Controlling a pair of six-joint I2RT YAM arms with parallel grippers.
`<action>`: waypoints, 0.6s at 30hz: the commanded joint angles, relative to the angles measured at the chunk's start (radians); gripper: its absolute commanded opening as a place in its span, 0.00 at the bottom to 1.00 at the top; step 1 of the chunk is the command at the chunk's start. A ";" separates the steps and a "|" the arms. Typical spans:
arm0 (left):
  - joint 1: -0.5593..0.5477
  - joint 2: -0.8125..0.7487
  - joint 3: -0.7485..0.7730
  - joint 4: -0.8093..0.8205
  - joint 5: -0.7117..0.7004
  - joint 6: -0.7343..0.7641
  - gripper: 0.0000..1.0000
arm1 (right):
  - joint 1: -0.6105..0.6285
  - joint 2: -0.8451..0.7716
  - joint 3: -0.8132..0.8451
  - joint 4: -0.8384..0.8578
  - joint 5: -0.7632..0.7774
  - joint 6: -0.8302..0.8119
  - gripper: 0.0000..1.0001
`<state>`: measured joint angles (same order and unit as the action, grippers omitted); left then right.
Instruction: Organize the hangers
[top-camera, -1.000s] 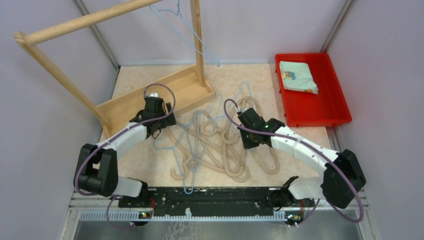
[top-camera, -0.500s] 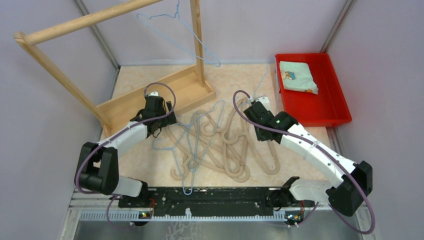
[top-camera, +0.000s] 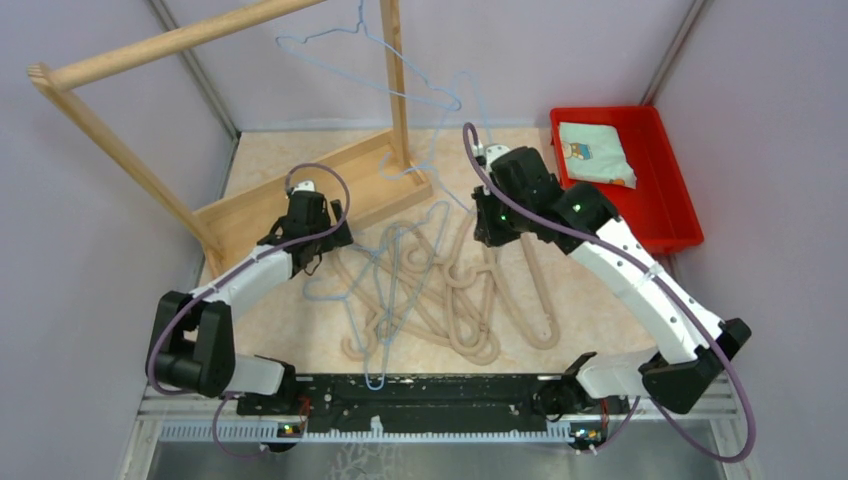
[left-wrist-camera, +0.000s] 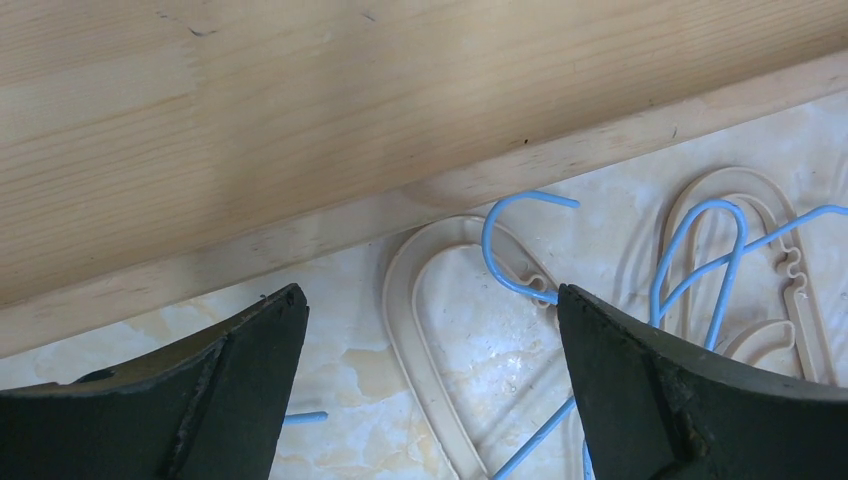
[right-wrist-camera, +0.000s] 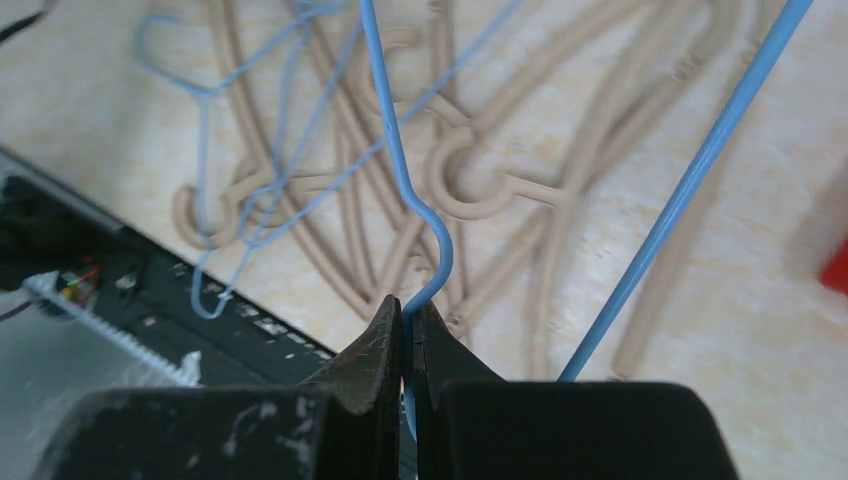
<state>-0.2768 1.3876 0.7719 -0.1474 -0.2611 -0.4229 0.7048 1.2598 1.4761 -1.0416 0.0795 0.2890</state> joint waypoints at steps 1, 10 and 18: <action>0.005 -0.046 -0.030 0.031 -0.006 -0.019 1.00 | 0.001 0.047 0.137 0.001 -0.332 -0.041 0.00; 0.005 -0.105 -0.067 0.041 -0.018 -0.034 1.00 | 0.001 0.136 0.334 -0.146 -0.622 -0.106 0.00; 0.005 -0.146 -0.094 0.041 -0.028 -0.022 1.00 | 0.000 0.135 0.279 -0.030 -0.738 -0.061 0.00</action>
<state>-0.2768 1.2709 0.6964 -0.1299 -0.2768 -0.4480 0.7048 1.4021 1.7531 -1.1755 -0.5323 0.2180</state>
